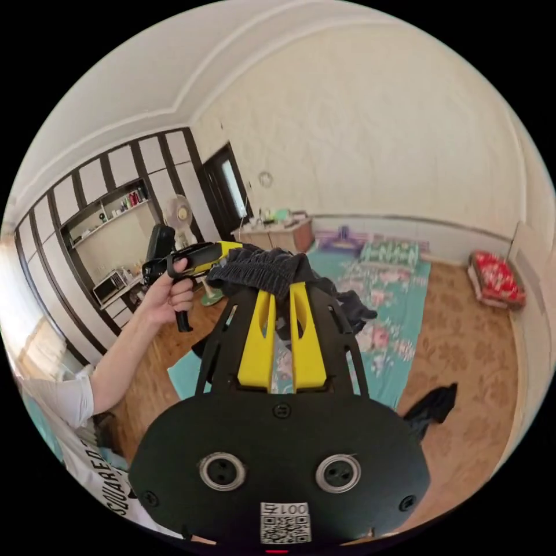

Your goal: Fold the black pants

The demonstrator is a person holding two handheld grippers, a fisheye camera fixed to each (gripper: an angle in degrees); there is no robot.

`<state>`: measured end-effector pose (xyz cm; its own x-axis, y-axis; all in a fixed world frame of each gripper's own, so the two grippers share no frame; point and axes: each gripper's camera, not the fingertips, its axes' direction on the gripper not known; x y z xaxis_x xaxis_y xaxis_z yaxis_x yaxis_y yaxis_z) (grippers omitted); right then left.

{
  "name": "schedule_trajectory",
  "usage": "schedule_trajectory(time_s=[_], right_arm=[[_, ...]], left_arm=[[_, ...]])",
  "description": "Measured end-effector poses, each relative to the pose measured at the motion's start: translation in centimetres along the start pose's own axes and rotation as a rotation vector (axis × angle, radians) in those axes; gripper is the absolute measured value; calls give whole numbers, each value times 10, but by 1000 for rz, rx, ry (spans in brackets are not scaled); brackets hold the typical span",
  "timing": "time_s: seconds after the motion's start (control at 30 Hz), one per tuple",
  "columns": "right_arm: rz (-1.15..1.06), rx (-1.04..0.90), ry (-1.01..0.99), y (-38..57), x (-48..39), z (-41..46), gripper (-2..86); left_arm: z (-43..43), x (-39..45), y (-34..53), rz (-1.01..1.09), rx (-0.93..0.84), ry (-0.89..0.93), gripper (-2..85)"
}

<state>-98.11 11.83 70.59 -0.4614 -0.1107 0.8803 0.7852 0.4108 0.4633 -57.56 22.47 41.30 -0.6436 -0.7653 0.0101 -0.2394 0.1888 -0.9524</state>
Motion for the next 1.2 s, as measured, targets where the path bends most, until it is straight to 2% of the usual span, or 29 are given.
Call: schedule_trajectory(time_s=[0.2, 0.37, 0.43, 0.57, 0.7, 0.8, 0.87, 0.93, 1.07, 1.2], right_arm=[[-163, 60, 77, -24, -71, -60, 40], [-319, -40, 147, 25, -107, -48, 38], [-378, -137, 153, 64, -117, -26, 37], [-334, -308, 27, 137, -115, 19, 37], [-267, -554, -67, 224, -118, 76, 38], [-166, -701, -218, 270, -124, 98, 38], [-86, -769, -323, 288, -127, 104, 39], [18, -852, -426, 305, -134, 108, 39], [124, -1007, -480, 325, -153, 112, 37], [247, -1189, -610, 338, -184, 115, 34]], left_arm=[[-34, 111, -37, 165, -47, -53, -13], [-31, 126, 9, 113, -175, -36, -13], [-26, 112, 55, 32, -230, -3, -13], [-16, 76, 146, -175, -299, 60, -14], [-10, 45, 270, -488, -426, 35, -14], [-24, 43, 334, -707, -405, 120, -14], [-35, 51, 353, -773, -413, 146, -14], [-40, 63, 368, -836, -534, 168, -15], [-49, 84, 391, -952, -677, 217, -15], [-70, 106, 415, -1157, -841, 265, -15]])
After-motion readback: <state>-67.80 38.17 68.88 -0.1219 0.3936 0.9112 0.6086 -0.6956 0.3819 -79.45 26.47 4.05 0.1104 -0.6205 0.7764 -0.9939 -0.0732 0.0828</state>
